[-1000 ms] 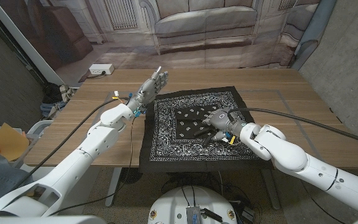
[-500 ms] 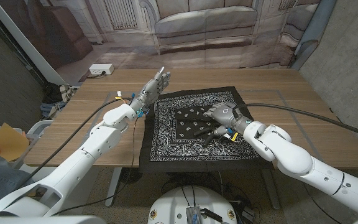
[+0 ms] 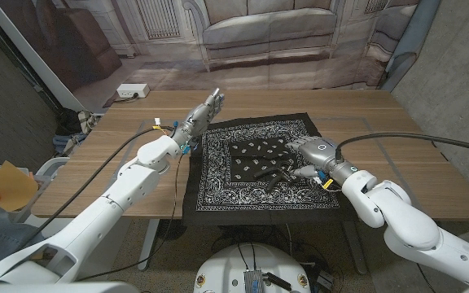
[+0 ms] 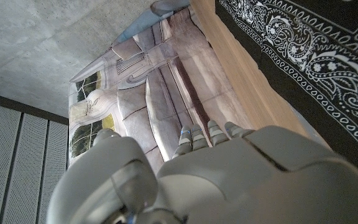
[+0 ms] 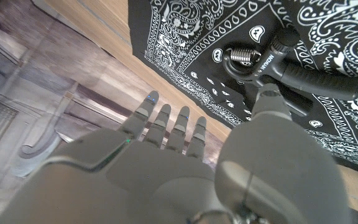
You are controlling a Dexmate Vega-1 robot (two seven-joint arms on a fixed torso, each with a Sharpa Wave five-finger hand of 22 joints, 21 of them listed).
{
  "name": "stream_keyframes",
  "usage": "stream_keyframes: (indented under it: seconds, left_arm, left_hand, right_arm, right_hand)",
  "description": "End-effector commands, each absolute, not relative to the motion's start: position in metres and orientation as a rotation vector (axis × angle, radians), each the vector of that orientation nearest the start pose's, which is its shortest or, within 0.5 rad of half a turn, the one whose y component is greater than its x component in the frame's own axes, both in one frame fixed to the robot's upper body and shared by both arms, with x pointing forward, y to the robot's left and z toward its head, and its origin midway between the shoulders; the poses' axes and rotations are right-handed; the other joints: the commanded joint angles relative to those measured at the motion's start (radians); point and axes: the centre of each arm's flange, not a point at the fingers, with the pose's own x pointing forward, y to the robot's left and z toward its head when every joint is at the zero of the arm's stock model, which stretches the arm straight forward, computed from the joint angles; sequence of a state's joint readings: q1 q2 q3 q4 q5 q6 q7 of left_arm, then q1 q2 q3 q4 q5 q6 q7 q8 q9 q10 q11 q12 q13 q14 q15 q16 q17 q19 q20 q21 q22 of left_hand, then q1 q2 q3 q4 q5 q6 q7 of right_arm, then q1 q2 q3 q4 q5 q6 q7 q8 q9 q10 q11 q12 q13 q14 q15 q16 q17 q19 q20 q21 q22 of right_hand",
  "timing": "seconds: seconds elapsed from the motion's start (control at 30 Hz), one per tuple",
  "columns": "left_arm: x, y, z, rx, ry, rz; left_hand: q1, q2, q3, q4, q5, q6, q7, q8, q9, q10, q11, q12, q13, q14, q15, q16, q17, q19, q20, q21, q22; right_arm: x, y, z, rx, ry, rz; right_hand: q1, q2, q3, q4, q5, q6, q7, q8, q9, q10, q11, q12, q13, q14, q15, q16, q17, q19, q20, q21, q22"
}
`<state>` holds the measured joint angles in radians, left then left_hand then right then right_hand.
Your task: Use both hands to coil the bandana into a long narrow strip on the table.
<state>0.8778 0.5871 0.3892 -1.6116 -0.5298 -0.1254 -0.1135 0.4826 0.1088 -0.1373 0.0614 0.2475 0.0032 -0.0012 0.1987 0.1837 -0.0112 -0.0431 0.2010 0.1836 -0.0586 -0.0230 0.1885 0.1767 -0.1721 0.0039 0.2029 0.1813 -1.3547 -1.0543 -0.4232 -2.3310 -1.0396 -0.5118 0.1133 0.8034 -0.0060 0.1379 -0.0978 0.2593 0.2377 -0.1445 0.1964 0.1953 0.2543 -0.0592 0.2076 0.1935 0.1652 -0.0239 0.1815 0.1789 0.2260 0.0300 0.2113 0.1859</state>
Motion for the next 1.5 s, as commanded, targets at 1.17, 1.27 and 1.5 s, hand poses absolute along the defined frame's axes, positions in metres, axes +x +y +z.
stream_keyframes:
  seconds: [1.17, 1.27, 1.5]
  left_arm:
    - [0.496, 0.194, -0.061, 0.598, -0.695, -0.038]
    - [0.494, 0.192, -0.065, 0.599, -0.677, -0.024]
    - [0.486, 0.187, -0.071, 0.648, -0.65, 0.024]
  left_hand:
    - [0.172, 0.005, 0.028, -0.088, -0.013, 0.091, -0.01, 0.02, 0.005, 0.1, -0.018, 0.017, 0.003, 0.079, -0.012, 0.004, 0.004, 0.039, 0.007, 0.014, 0.012]
    - [0.175, 0.005, 0.028, -0.089, -0.013, 0.091, -0.011, 0.019, 0.005, 0.102, -0.018, 0.017, 0.003, 0.079, -0.012, 0.003, 0.004, 0.034, 0.008, 0.012, 0.012]
    - [0.18, 0.006, 0.029, -0.091, -0.014, 0.093, -0.014, 0.018, 0.005, 0.104, -0.02, 0.015, 0.003, 0.078, -0.013, 0.002, 0.004, 0.024, 0.012, 0.008, 0.011]
  right_arm:
    - [0.464, -0.283, -0.062, -0.889, -0.802, -0.033]
    - [0.467, -0.29, -0.064, -0.808, -0.781, 0.023]
    - [0.473, -0.306, -0.068, -0.658, -0.753, 0.088]
  right_hand:
    - [-0.082, 0.033, -0.016, 0.037, -0.004, 0.084, 0.052, 0.022, 0.003, 0.088, 0.052, 0.036, -0.002, 0.071, -0.015, 0.019, 0.005, 0.027, -0.061, 0.005, 0.001]
    - [-0.092, 0.035, -0.019, 0.041, -0.008, 0.089, 0.059, 0.022, 0.003, 0.093, 0.061, 0.037, -0.002, 0.075, -0.015, 0.019, 0.005, 0.031, -0.062, 0.006, 0.001]
    - [-0.122, 0.036, -0.029, 0.051, -0.025, 0.13, 0.12, 0.028, 0.001, 0.136, 0.11, 0.047, -0.005, 0.108, -0.001, 0.02, 0.003, 0.072, -0.06, 0.015, 0.0]
